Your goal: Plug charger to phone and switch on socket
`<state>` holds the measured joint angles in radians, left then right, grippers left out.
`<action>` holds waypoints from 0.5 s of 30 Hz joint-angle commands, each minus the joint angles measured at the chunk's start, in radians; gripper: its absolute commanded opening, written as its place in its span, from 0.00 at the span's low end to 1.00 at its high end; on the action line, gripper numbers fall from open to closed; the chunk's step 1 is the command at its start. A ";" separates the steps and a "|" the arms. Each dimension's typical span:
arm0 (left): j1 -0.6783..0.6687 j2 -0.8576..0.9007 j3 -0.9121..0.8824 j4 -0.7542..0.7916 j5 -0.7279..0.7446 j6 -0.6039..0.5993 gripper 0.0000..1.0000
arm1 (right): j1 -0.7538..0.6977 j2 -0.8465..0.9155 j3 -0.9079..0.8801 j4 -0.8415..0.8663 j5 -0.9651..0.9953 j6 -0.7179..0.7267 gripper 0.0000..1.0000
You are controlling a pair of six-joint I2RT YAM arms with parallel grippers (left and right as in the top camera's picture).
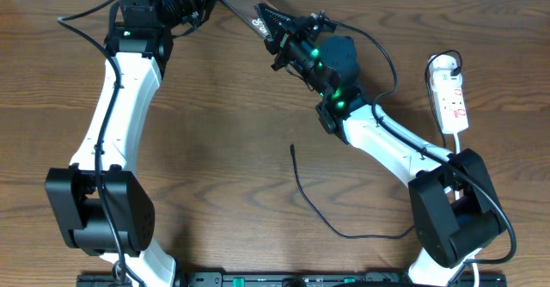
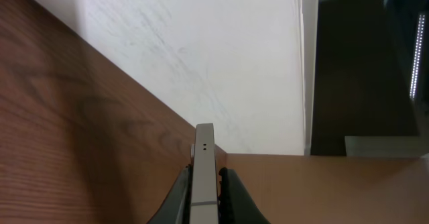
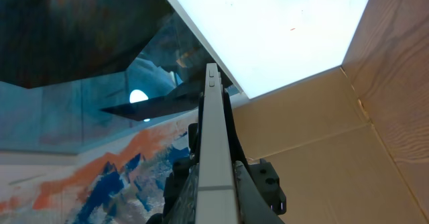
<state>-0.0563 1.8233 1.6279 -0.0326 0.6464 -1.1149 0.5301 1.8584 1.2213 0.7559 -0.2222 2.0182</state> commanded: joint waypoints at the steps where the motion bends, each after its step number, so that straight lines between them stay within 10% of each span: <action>1: -0.002 -0.012 0.009 0.022 0.018 0.029 0.07 | 0.014 -0.007 0.013 -0.008 -0.016 0.008 0.01; 9: -0.002 -0.012 0.009 0.023 0.018 0.029 0.07 | 0.014 -0.007 0.013 -0.008 -0.016 0.008 0.06; 15: -0.002 -0.012 0.009 0.022 0.018 0.029 0.07 | 0.014 -0.007 0.014 -0.008 -0.016 0.008 0.31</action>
<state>-0.0570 1.8233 1.6279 -0.0246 0.6514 -1.0992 0.5358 1.8584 1.2213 0.7456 -0.2317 2.0285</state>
